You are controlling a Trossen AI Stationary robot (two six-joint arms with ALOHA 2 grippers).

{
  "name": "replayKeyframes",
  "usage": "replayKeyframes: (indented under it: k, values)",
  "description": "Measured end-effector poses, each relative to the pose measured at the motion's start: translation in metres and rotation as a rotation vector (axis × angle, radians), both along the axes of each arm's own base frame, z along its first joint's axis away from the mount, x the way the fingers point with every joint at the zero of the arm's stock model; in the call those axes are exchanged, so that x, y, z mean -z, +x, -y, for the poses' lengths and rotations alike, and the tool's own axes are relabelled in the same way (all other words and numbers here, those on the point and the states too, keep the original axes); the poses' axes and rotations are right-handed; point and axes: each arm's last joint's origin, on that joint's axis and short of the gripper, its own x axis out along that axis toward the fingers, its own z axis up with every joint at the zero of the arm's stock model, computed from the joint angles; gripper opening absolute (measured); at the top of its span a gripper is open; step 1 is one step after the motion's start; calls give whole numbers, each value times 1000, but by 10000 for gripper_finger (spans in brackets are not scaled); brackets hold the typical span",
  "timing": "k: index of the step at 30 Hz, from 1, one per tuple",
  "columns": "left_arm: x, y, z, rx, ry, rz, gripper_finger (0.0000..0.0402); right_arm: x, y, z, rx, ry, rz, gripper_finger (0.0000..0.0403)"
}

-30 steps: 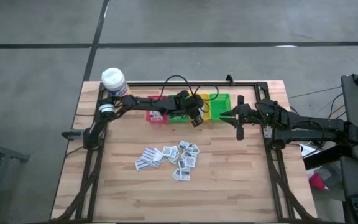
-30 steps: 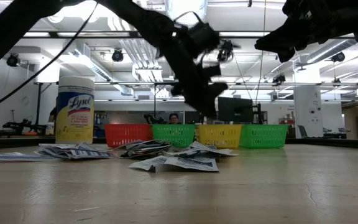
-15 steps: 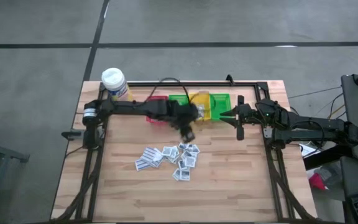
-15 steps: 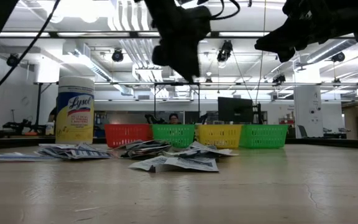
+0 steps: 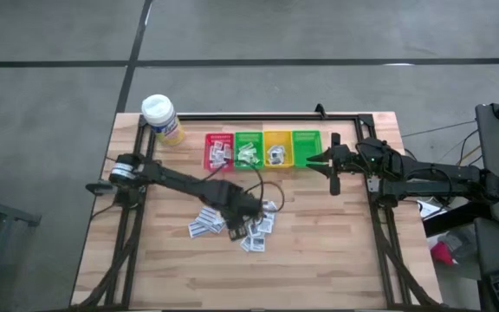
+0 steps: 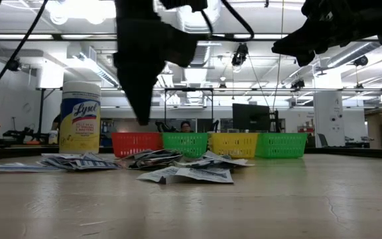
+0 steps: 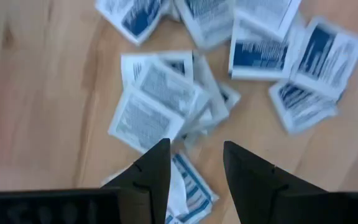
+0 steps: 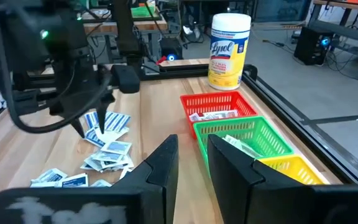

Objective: Pick & Place First Aid Supplies
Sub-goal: Put the alcohol pad into the yellow bin

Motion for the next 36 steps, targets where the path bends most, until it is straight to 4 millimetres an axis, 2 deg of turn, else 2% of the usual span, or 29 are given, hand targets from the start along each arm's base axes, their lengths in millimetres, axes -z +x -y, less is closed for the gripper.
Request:
replayKeyframes:
  k: [4,7,9,17,24,36]
  values:
    - [14,-14,16,6,116,33,142,0,0,0,1,0,-1,88]
    - [20,-27,19,-34,279,72,142,0,0,0,2,3,-2,93]
    - [20,-33,19,-61,327,116,142,0,0,0,2,1,-3,93]
    - [35,-39,21,-38,200,245,142,0,0,0,2,4,-2,83]
    - [40,-42,19,-35,240,231,142,0,0,0,2,3,-1,77]
    - [48,-44,18,-12,236,233,142,0,0,0,2,3,0,91]
